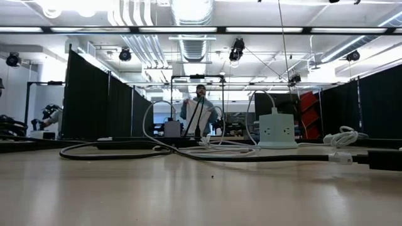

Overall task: Insert USB
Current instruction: Return to Home Position

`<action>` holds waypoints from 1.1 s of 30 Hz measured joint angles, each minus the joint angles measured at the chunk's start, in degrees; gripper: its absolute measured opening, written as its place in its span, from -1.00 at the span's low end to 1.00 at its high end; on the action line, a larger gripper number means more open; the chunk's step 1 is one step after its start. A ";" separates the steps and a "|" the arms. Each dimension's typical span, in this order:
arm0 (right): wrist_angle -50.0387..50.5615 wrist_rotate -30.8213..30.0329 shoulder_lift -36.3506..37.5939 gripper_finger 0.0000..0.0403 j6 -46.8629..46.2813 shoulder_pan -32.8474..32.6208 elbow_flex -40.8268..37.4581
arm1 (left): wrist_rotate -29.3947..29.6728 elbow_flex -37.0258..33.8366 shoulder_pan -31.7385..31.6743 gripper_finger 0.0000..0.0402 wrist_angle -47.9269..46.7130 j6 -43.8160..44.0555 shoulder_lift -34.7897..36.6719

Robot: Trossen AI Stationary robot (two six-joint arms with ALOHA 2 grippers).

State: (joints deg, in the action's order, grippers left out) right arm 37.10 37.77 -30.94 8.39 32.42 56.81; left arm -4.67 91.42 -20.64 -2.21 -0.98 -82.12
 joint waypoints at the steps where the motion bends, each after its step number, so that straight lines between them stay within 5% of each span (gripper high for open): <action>1: -0.10 -1.22 0.68 -0.99 -0.98 -1.03 -0.39 | 0.20 -1.08 -0.16 -0.75 0.06 0.25 0.40; 9: -9.93 -6.43 5.20 -1.00 -12.71 -8.23 -9.07 | 0.08 -12.14 0.32 -0.95 3.80 4.65 6.72; 22: -18.14 -16.44 12.72 -1.00 -25.71 -14.28 -13.61 | 2.63 -38.57 7.29 -1.00 4.76 11.87 31.41; 33: -37.55 -26.17 11.68 -1.00 -28.49 -26.00 -29.14 | 2.24 -49.25 9.99 -1.00 -9.20 17.50 40.17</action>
State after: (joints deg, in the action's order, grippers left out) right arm -0.45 11.61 -19.26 -20.10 6.41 27.67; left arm -2.43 42.17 -10.66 -11.41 16.53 -41.95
